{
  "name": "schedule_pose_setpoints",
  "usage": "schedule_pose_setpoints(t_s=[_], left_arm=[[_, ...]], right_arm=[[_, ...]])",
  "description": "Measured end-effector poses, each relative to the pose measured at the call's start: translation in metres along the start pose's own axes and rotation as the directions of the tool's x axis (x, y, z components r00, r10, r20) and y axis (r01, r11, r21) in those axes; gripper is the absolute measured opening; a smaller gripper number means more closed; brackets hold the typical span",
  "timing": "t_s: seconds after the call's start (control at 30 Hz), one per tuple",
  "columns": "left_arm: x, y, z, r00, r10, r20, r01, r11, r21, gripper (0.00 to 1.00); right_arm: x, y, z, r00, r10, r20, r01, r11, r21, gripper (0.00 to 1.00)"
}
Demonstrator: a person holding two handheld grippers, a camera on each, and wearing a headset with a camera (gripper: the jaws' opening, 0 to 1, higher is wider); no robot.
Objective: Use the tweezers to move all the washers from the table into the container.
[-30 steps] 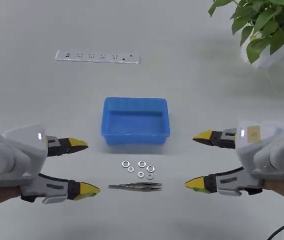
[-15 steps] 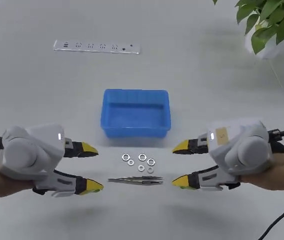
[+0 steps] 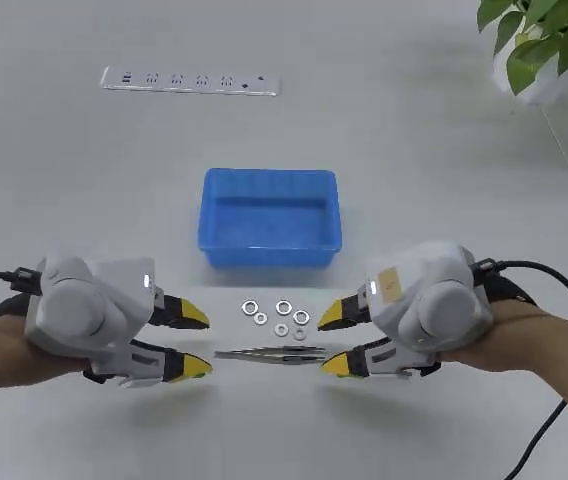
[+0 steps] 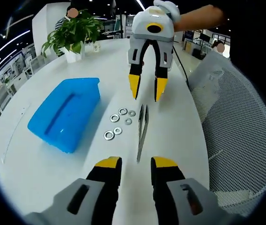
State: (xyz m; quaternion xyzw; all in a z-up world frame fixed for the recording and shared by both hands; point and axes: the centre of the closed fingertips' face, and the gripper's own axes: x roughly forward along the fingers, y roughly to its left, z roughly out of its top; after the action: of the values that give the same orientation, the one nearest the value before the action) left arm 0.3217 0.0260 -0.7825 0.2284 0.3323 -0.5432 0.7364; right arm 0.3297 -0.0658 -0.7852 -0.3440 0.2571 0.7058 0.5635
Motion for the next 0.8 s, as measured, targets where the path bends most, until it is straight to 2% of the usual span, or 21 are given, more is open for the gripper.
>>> schedule_pose_setpoints(t_s=[0.5,0.8], left_arm=[[0.016,-0.006,-0.005,0.9979,-0.048,-0.043,0.050,0.998,0.049,0.15],[0.024,-0.002,-0.008,0.9976,-0.058,-0.037,0.060,0.996,0.058,0.08]], right_arm=[[0.020,-0.002,0.004,0.9999,0.009,-0.012,-0.010,1.000,-0.030,0.14],[0.025,-0.002,0.001,0.9996,0.012,-0.024,-0.013,0.999,-0.037,0.12]])
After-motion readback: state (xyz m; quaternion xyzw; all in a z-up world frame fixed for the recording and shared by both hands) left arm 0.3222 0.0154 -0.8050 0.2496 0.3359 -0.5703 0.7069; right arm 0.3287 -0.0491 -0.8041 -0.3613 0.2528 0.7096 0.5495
